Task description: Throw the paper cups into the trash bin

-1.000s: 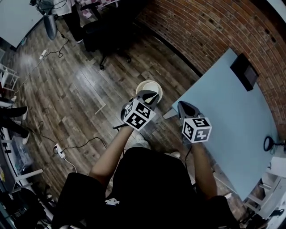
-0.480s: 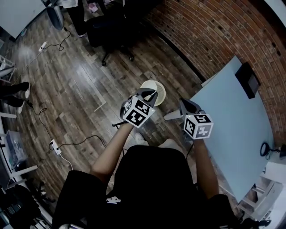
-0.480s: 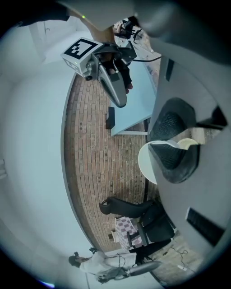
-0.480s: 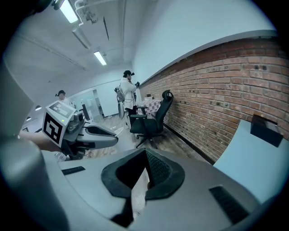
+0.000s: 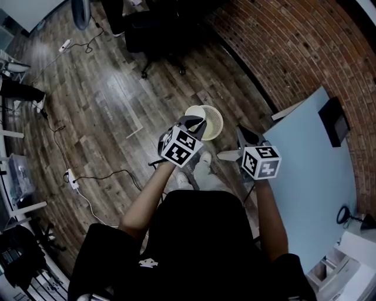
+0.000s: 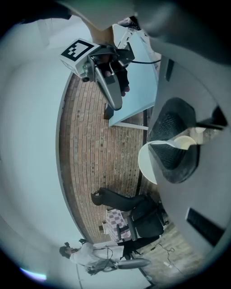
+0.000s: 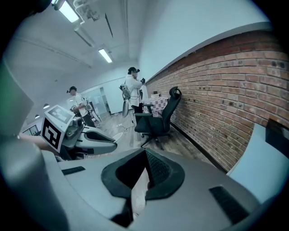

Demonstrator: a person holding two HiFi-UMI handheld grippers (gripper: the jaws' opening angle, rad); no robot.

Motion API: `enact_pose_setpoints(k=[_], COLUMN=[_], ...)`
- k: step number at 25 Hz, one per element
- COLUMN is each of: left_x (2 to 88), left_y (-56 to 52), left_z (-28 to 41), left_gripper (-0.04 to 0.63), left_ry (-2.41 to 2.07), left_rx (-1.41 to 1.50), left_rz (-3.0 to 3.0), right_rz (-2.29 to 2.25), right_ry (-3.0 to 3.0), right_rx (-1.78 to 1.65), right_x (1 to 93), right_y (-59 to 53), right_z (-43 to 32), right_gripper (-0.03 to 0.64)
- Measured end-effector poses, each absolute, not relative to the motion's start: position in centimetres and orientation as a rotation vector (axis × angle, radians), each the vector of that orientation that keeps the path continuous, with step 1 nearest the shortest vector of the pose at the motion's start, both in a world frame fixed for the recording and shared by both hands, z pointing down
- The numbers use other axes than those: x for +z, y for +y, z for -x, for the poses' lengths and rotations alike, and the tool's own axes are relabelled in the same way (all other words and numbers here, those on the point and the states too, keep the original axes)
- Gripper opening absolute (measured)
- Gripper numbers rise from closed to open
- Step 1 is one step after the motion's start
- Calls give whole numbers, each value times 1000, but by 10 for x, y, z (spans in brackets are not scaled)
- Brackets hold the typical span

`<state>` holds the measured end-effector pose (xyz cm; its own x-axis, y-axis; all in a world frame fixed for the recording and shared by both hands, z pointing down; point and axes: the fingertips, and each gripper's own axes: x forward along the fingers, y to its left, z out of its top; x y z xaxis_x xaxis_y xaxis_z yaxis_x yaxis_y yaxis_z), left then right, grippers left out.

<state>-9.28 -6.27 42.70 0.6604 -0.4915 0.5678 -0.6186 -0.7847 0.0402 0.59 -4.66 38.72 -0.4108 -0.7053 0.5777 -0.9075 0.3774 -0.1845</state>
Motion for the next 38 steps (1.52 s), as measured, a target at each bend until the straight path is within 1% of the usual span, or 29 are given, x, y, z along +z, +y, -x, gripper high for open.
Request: enact_pose_setpoints(k=[6, 20, 29, 38], left_x=[435, 444, 449, 473], left_y=[-105, -174, -192, -200], left_z=[94, 69, 55, 44], left_gripper=[29, 29, 29, 29], left_ry=[-954, -985, -1013, -914], left_rx=[840, 890, 883, 932], left_rz=[-2602, -2534, -2485, -2475], right_rz=[-1351, -1312, -1278, -1323], right_ry=[-2280, -2335, -2311, -2253], right_rx=[720, 853, 955, 1027], right_x=[394, 415, 443, 462], right_y=[-96, -177, -199, -212], right_z=[-8, -36, -56, -65], right_gripper=[3, 3, 3, 3])
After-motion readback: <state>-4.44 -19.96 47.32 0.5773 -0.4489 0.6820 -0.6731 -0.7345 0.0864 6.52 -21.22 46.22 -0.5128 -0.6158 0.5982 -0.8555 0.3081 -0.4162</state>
